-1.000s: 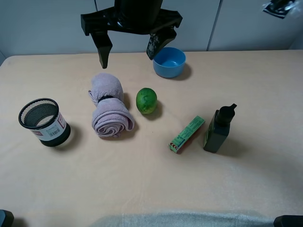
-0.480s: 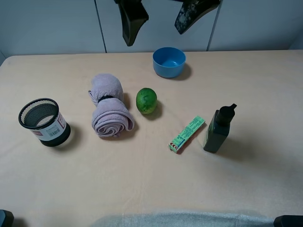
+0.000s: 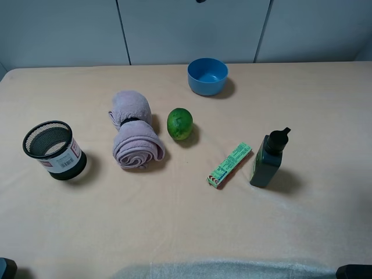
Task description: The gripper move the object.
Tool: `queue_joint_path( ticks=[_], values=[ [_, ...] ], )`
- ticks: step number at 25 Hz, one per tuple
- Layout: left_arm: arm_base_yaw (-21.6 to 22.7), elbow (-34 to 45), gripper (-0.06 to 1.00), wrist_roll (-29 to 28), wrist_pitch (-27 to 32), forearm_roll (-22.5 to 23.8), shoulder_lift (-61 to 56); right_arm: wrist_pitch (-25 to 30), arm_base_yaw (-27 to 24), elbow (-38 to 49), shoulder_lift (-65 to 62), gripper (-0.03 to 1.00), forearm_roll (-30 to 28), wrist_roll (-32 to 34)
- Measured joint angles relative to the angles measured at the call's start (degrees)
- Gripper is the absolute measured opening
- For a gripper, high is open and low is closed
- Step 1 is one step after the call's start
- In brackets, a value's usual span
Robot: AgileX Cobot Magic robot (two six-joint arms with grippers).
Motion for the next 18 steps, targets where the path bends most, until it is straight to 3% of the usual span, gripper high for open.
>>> queue_joint_path(
  ticks=[18],
  values=[
    [0.0,0.0,0.94,0.0,0.0,0.0,0.0,0.1,0.0,22.7,-28.1,0.69,-5.8,-0.2]
  ],
)
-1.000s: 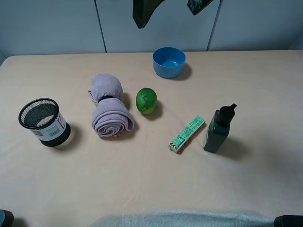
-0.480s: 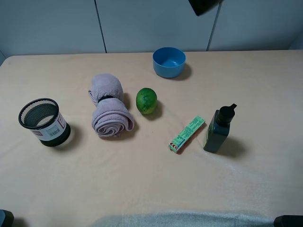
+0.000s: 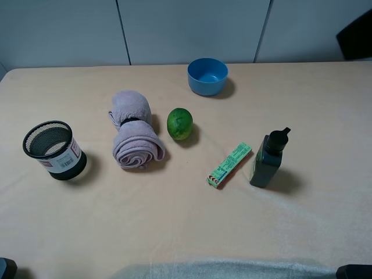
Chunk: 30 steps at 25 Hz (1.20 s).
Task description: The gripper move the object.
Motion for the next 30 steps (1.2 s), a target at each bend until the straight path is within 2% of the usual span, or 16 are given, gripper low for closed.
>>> queue_joint_path(
  ticks=[10,12,14,23,27,30],
  values=[
    [0.0,0.0,0.94,0.0,0.0,0.0,0.0,0.1,-0.1,11.1,-15.0,0.69,-1.1,0.0],
    [0.0,0.0,0.94,0.0,0.0,0.0,0.0,0.1,-1.7,13.8,-18.3,0.69,-0.4,0.0],
    [0.0,0.0,0.94,0.0,0.0,0.0,0.0,0.1,-5.0,16.7,-21.2,0.69,0.5,0.0],
    [0.0,0.0,0.94,0.0,0.0,0.0,0.0,-1.3,-27.0,26.1,-35.5,0.69,2.0,-0.1],
    [0.0,0.0,0.94,0.0,0.0,0.0,0.0,-4.5,-34.2,30.3,-42.4,0.69,2.1,-0.1],
    [0.0,0.0,0.94,0.0,0.0,0.0,0.0,-6.4,-37.0,33.4,-47.3,0.69,2.1,-0.1]
  ],
)
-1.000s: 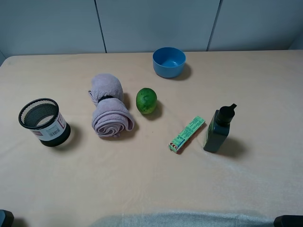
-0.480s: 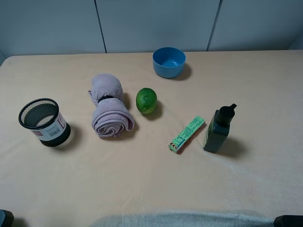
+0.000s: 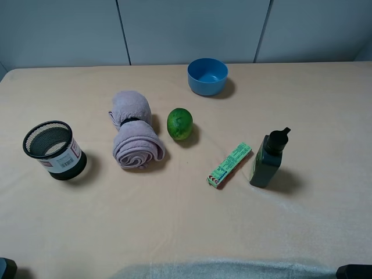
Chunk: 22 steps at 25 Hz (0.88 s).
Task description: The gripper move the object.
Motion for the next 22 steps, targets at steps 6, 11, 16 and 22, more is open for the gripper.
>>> queue_joint_path(
  ticks=[6,11,16,22],
  values=[
    [0.0,0.0,0.94,0.0,0.0,0.0,0.0,-2.5,-1.1,5.6,-4.9,0.69,0.0,-0.1],
    [0.0,0.0,0.94,0.0,0.0,0.0,0.0,-4.4,-1.2,6.3,-4.9,0.69,0.7,-3.5],
    [0.0,0.0,0.94,0.0,0.0,0.0,0.0,-4.5,-3.3,6.3,-4.9,0.69,1.7,-5.0],
    [0.0,0.0,0.94,0.0,0.0,0.0,0.0,-4.5,-6.0,6.3,-4.9,0.69,1.8,-5.2]
  ],
)
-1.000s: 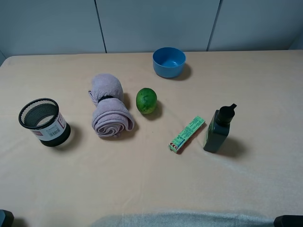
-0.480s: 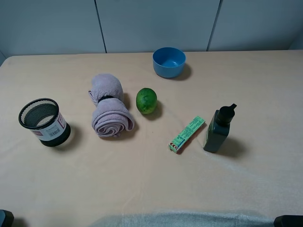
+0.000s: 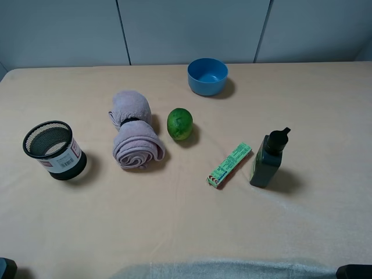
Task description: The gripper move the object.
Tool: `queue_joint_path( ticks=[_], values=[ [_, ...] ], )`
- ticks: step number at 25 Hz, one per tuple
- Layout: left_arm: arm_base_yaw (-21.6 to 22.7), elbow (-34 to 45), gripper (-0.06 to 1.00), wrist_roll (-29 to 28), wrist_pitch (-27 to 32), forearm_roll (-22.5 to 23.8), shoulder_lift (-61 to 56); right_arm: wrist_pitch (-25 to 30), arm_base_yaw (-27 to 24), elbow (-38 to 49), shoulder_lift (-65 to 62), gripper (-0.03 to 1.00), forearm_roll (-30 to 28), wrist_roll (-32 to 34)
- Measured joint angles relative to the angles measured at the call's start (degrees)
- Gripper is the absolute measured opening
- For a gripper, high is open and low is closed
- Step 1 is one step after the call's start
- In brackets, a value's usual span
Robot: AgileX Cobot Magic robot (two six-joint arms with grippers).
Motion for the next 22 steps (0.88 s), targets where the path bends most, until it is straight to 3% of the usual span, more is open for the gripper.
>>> queue_joint_path(
  ticks=[22],
  values=[
    [0.0,0.0,0.94,0.0,0.0,0.0,0.0,0.0,-0.1,0.0,0.0,0.69,0.4,0.0]
  ],
)
